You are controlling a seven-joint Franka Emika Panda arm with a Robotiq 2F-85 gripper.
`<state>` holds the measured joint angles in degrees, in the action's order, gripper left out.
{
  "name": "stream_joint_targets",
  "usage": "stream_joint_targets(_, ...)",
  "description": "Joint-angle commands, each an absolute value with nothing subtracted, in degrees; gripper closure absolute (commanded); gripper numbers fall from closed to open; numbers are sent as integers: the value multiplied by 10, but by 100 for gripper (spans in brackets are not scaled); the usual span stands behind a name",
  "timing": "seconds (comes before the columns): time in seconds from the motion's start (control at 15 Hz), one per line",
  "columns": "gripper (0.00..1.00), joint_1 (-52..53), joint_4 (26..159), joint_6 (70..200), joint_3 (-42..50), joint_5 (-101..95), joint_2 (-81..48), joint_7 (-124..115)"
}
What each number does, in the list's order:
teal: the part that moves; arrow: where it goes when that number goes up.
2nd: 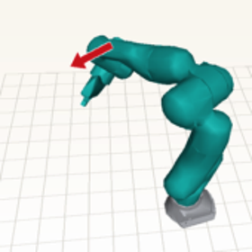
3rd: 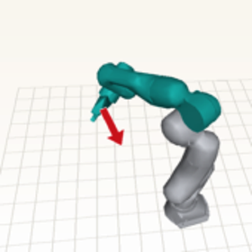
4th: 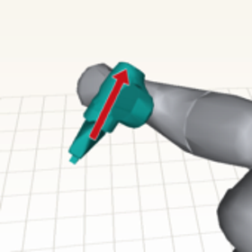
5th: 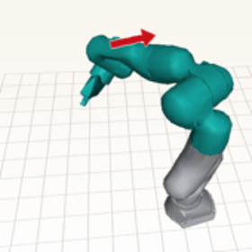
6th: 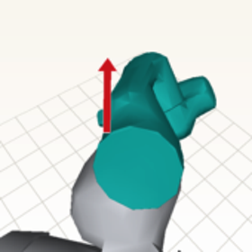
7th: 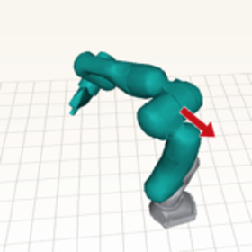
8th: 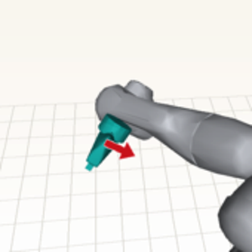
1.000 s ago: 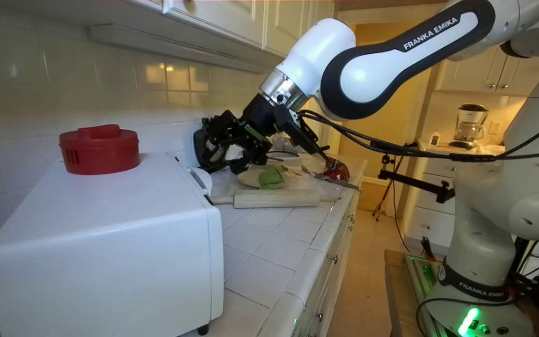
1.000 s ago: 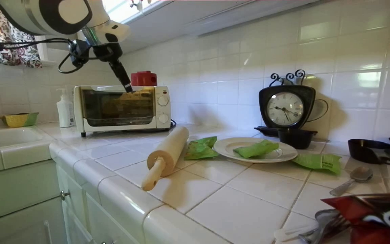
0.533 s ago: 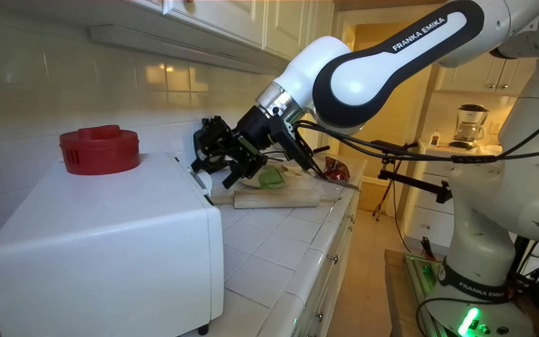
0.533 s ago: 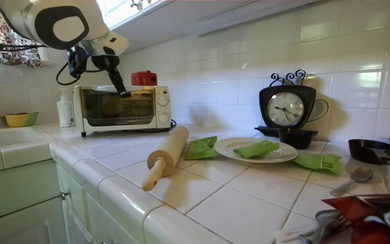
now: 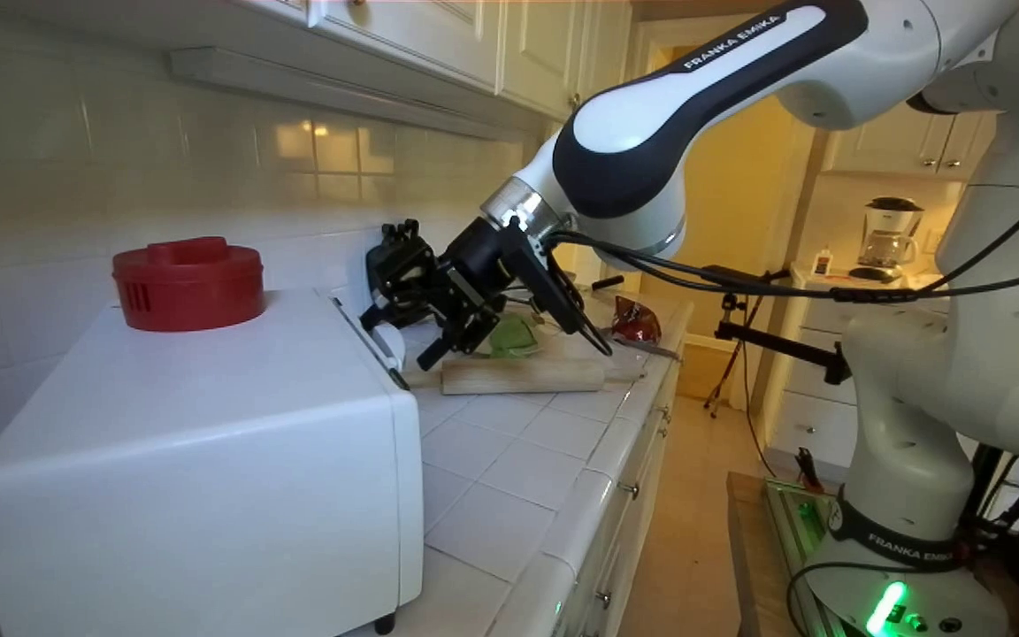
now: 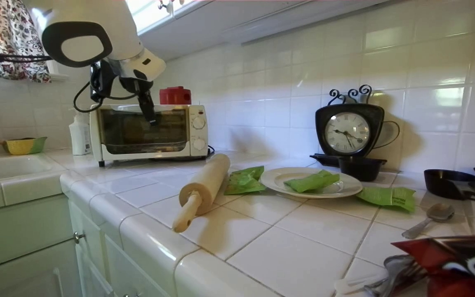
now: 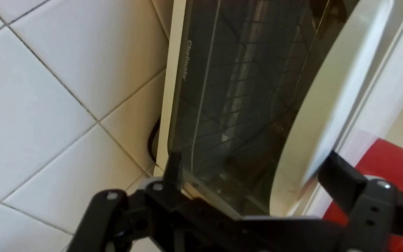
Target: Open the oven and put the green packet into it
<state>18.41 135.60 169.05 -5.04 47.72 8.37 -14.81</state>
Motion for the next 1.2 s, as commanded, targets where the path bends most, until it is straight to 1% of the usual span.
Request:
stream_joint_targets(0.0,0,197,1390,1685,-43,549,115,-133)
stream_joint_targets(0.2,0,207,1423,1690,-41,624,144,-118)
stream_joint_targets(0.67,0,231,1473,1673,-11,850,188,2)
stream_joint_targets(1.13,0,218,1504,1619,18,1039,198,168)
